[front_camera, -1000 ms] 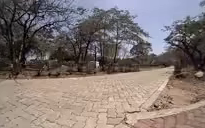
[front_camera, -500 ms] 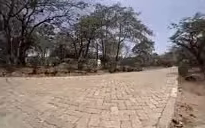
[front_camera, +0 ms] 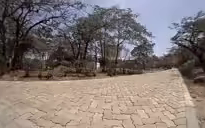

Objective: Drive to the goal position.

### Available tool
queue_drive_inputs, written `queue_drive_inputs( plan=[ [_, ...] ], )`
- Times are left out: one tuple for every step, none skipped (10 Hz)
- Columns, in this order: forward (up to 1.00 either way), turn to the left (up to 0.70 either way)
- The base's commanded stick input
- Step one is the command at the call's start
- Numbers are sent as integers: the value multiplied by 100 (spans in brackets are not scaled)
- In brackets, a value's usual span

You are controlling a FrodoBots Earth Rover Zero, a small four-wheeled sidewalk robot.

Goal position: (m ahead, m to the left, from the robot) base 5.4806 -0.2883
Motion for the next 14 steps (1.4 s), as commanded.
queue_drive_inputs(
  plan=[
    [85,-27],
    [85,-24],
    [85,0],
    [85,0],
    [85,0],
    [85,0],
    [85,0],
    [85,0],
    [85,0],
    [85,0],
    [85,0],
    [85,0],
    [85,0],
    [85,0]
  ],
)
